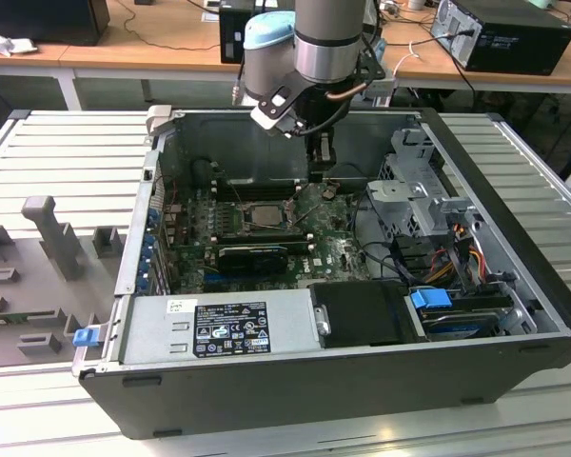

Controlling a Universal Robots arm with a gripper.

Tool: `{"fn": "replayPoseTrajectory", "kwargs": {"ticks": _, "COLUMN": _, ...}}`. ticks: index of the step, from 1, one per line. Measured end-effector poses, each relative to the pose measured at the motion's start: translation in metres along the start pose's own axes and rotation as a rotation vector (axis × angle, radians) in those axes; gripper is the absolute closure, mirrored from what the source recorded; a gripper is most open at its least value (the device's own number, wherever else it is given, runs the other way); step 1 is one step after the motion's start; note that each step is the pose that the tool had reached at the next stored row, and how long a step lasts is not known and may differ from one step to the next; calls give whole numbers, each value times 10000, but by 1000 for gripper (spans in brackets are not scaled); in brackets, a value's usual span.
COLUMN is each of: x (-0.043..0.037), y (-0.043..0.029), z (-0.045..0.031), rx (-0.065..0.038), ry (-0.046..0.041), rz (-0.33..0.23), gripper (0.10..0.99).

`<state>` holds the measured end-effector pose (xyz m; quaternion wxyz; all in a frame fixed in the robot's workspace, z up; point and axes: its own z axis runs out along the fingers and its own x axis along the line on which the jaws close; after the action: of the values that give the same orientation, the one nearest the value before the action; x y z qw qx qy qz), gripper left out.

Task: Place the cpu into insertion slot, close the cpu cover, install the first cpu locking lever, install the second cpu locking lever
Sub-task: 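Close the cpu cover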

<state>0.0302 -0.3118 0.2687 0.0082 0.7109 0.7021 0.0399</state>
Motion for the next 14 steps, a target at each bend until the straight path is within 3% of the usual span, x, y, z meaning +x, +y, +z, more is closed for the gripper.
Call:
{"fn": "replayPoseTrajectory", "kwargs": {"ticks": 5, "x": -5, "y": 71, "z": 13, "rx": 6, "ry": -1, "rz": 2, "gripper": 980}}
{"fn": "replayPoseTrajectory", "kwargs": {"ticks": 8, "x": -95, "y": 143, "z": 28, "rx": 30, "ry": -1, "rz": 2, "gripper": 980}}
{"fn": "replayPoseTrajectory", "kwargs": {"ticks": 14, "x": -105, "y": 183, "z": 99, "rx": 36, "ry": -3, "rz": 2, "gripper": 980}}
